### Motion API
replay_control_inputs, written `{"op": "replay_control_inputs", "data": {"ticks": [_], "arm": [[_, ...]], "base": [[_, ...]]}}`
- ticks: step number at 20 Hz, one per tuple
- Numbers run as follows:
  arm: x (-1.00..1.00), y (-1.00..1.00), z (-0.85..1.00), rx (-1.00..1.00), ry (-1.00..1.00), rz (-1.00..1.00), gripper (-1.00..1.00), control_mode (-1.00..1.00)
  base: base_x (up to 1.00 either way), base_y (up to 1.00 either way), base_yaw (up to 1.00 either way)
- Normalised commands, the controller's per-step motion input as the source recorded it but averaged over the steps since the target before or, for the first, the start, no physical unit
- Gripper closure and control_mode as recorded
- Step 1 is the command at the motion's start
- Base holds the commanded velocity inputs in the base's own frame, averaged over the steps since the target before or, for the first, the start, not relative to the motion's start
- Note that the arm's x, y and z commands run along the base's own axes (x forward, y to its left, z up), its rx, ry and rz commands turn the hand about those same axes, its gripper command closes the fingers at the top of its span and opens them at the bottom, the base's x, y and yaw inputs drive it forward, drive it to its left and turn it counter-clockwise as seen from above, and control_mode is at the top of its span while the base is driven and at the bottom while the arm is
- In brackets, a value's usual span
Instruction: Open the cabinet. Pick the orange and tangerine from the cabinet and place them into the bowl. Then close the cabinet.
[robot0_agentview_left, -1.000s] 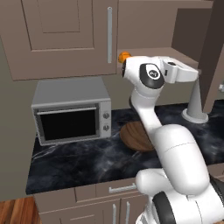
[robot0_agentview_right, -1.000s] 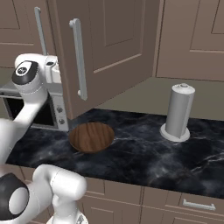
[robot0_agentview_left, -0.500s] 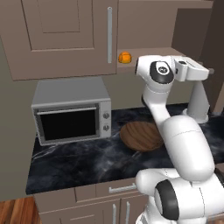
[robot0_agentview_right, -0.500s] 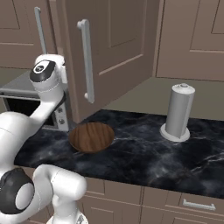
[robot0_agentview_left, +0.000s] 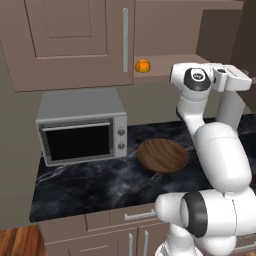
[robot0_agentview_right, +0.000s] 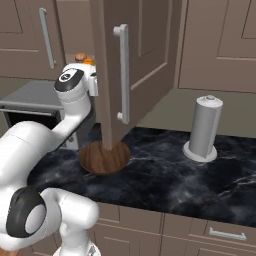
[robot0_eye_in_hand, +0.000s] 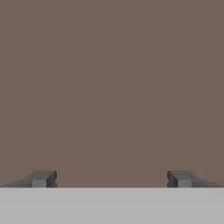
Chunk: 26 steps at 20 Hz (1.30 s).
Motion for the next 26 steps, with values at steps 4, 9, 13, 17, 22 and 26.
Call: {"op": "replay_control_inputs", "data": {"ticks": [4,9,13,17,22,26], "arm": [[0.0,-0.5,0.0,-0.02,0.0,-0.06,-1.0,-1.0],[0.0,-0.38,-0.01,-0.02,0.0,-0.04,-1.0,-1.0],[0.0,0.03,-0.05,0.0,0.0,0.0,-1.0,-1.0],[0.0,0.35,-0.06,0.0,0.0,0.02,-1.0,-1.0],[0.0,0.44,-0.01,0.0,0.0,0.16,-1.0,-1.0],[0.0,0.38,0.0,0.0,0.0,0.26,-1.0,-1.0]], "base": [[0.0,0.0,0.0],[0.0,0.0,0.0],[0.0,0.0,0.0],[0.0,0.0,0.0],[0.0,0.0,0.0],[0.0,0.0,0.0]]}}
